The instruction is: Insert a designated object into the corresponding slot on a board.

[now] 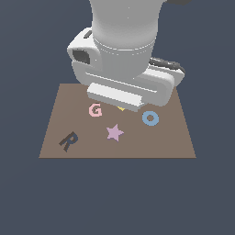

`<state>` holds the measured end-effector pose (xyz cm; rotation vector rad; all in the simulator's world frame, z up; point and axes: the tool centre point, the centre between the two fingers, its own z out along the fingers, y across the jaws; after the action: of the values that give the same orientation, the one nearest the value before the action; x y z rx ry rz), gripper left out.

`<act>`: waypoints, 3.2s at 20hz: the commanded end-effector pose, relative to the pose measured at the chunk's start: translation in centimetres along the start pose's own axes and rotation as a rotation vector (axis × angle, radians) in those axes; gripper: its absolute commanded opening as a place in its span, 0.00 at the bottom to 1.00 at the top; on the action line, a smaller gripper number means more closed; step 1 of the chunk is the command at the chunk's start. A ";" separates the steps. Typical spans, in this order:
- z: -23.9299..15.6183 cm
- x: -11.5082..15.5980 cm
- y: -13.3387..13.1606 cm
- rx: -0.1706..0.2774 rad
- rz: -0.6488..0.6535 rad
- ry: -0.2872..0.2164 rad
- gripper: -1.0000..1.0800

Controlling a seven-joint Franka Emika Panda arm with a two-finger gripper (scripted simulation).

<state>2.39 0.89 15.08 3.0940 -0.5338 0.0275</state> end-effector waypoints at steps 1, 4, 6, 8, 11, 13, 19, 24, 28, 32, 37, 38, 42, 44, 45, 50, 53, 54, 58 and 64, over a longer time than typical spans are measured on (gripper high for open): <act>1.0 0.5 -0.2 -0.001 0.079 -0.001 0.96; 2.3 1.1 -0.5 -0.003 0.191 -0.003 0.96; 3.3 1.7 -0.6 -0.004 0.272 -0.004 0.96; 4.2 2.2 -0.7 -0.005 0.351 -0.006 0.96; 5.5 2.9 -0.8 -0.006 0.460 -0.008 0.96; 6.3 3.4 -0.8 -0.007 0.526 -0.009 0.96; 8.3 4.4 -0.6 -0.008 0.690 -0.012 0.96; 9.4 5.1 -0.4 -0.009 0.784 -0.014 0.96; 9.9 5.3 -0.2 -0.009 0.831 -0.015 0.96; 10.2 5.5 -0.2 -0.009 0.851 -0.016 0.96; 10.5 5.4 -0.2 -0.009 0.847 -0.016 0.96; 10.8 5.4 -0.2 -0.009 0.848 -0.016 0.96; 12.0 5.4 -0.2 -0.009 0.851 -0.016 0.96; 12.2 5.4 -0.1 -0.009 0.852 -0.016 0.96; 12.2 5.4 -0.1 -0.009 0.852 -0.016 0.00; 12.2 5.4 -0.1 -0.009 0.852 -0.016 0.00; 12.2 5.4 -0.1 -0.009 0.852 -0.016 0.00; 12.2 5.4 -0.1 -0.009 0.852 -0.016 0.00; 11.7 5.4 -0.2 -0.008 0.852 -0.016 0.00; 11.9 5.4 -0.3 -0.009 0.837 -0.016 0.00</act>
<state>7.78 -0.78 3.31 2.6052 -1.7550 -0.0009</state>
